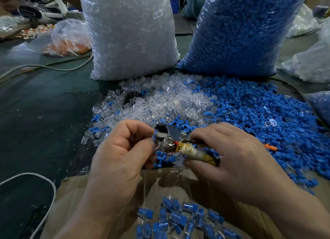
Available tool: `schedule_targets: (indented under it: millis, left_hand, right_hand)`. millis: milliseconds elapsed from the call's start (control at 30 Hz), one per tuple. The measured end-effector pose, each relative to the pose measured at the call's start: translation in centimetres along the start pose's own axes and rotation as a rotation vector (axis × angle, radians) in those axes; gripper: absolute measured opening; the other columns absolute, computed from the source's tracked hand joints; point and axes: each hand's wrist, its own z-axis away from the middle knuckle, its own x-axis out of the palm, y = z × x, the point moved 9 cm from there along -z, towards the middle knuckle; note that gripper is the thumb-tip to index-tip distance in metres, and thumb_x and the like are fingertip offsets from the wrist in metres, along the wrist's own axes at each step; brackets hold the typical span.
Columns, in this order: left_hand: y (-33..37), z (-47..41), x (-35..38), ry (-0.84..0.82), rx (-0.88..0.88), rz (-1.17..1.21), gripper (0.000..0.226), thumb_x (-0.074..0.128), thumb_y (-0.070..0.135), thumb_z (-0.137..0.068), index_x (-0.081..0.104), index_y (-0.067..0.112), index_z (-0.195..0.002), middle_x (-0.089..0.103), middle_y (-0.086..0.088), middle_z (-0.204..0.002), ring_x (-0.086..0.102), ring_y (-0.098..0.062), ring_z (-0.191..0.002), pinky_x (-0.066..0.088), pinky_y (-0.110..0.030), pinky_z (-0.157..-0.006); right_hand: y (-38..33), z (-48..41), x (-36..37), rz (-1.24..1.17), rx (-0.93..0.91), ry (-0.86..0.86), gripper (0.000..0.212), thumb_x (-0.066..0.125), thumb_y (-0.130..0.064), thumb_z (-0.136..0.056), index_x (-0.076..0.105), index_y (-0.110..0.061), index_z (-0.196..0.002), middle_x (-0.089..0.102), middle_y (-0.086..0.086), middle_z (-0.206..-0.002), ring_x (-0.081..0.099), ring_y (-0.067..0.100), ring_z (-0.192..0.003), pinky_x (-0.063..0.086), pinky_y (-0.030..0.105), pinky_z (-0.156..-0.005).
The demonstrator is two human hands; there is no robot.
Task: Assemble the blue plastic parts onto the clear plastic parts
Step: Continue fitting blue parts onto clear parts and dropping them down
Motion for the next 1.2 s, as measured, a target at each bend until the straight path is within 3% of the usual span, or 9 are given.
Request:
schedule_targets:
  millis: [100,233,467,567,667,767,867,1033,1200]
  left_hand:
    - [-0.7,-0.4,-0.8,0.030,-0.061,-0.045,0.030,0.064,-0.001,-0.089,0.071,0.028,-0.084,0.067,0.000,-0.067,0.062,-0.012,-0.057,0.051,-0.022,-0.050]
    - [-2.3,0.1,1.4,-0.124,-0.248,-0.095,0.031,0.066,0.001,-0.088,0.071,0.031,-0.081,0.066,-0.003,-0.059,0.059,-0.010,-0.048,0.046,-0.017,-0.044]
    - [-2.4,0.2,2.1,-0.116,-0.250,-0.215,0.033,0.067,0.010,-0.091,0.069,0.042,-0.082,0.074,-0.001,-0.069,0.067,-0.011,-0.051,0.046,-0.016,-0.044]
    - [-2.2,0.4,2.6,-0.120,-0.220,-0.243,0.025,0.068,0.017,-0.092,0.068,0.042,-0.085,0.072,-0.002,-0.065,0.065,-0.009,-0.049,0.046,-0.015,-0.043]
    - [-1.9,0.7,3.1,-0.146,-0.165,-0.267,0.019,0.068,0.021,-0.091,0.068,0.040,-0.088,0.070,-0.003,-0.063,0.065,-0.013,-0.049,0.047,-0.017,-0.044]
    - [-0.9,0.8,3.3,-0.154,-0.057,-0.322,0.021,0.072,0.020,-0.088,0.068,0.041,-0.088,0.070,0.000,-0.066,0.066,-0.018,-0.054,0.054,-0.023,-0.048]
    - [0.0,0.9,3.5,-0.171,-0.012,-0.317,0.008,0.071,0.040,-0.082,0.068,0.043,-0.089,0.071,0.004,-0.068,0.064,-0.009,-0.052,0.053,-0.019,-0.049]
    - [-0.2,0.6,2.7,-0.166,-0.089,-0.269,0.046,0.048,0.070,-0.072,0.066,0.029,-0.084,0.066,-0.001,-0.056,0.060,-0.010,-0.047,0.048,-0.019,-0.046]
    - [-0.8,0.6,3.4,-0.262,-0.188,-0.085,0.039,0.058,0.064,-0.075,0.063,0.025,-0.073,0.054,0.003,-0.052,0.048,-0.012,-0.045,0.039,-0.021,-0.043]
  right_hand:
    - [1.9,0.0,0.4,0.127,0.092,-0.018,0.055,0.042,-0.071,-0.081,0.057,-0.034,-0.118,0.058,-0.020,-0.098,0.051,0.007,-0.090,0.037,0.018,-0.074]
    - [4.2,-0.8,1.1,0.248,0.237,-0.112,0.071,0.035,-0.077,-0.074,0.051,-0.035,-0.129,0.057,-0.015,-0.113,0.044,0.013,-0.104,0.040,0.035,-0.091]
    - [4.2,-1.1,1.5,0.264,0.235,-0.121,0.066,0.034,-0.074,-0.078,0.050,-0.036,-0.129,0.054,-0.013,-0.123,0.040,0.015,-0.115,0.027,0.038,-0.101]
    - [1.3,-0.8,0.4,0.180,0.108,0.026,0.049,0.039,-0.066,-0.085,0.060,-0.032,-0.113,0.061,-0.014,-0.109,0.053,0.013,-0.102,0.039,0.034,-0.091]
    - [-1.7,-0.7,1.0,0.079,-0.056,0.025,0.029,0.041,-0.047,-0.094,0.063,-0.028,-0.092,0.061,-0.011,-0.088,0.056,0.015,-0.083,0.044,0.035,-0.077]
    - [-2.3,-0.8,1.1,0.080,-0.087,0.024,0.028,0.038,-0.037,-0.097,0.062,-0.026,-0.087,0.058,-0.010,-0.080,0.054,0.015,-0.075,0.042,0.036,-0.072]
    - [-2.6,-0.7,0.8,0.062,-0.106,0.050,0.029,0.038,-0.035,-0.096,0.063,-0.023,-0.087,0.059,-0.008,-0.079,0.054,0.016,-0.073,0.045,0.037,-0.070]
    - [-3.3,-0.4,-0.4,0.009,-0.177,0.208,0.025,0.045,-0.027,-0.097,0.065,-0.016,-0.085,0.060,-0.003,-0.080,0.053,0.018,-0.073,0.043,0.034,-0.068]
    - [-4.2,-0.5,-0.3,-0.086,-0.175,0.175,0.028,0.045,-0.030,-0.096,0.060,-0.017,-0.076,0.055,-0.004,-0.073,0.049,0.016,-0.067,0.042,0.035,-0.061]
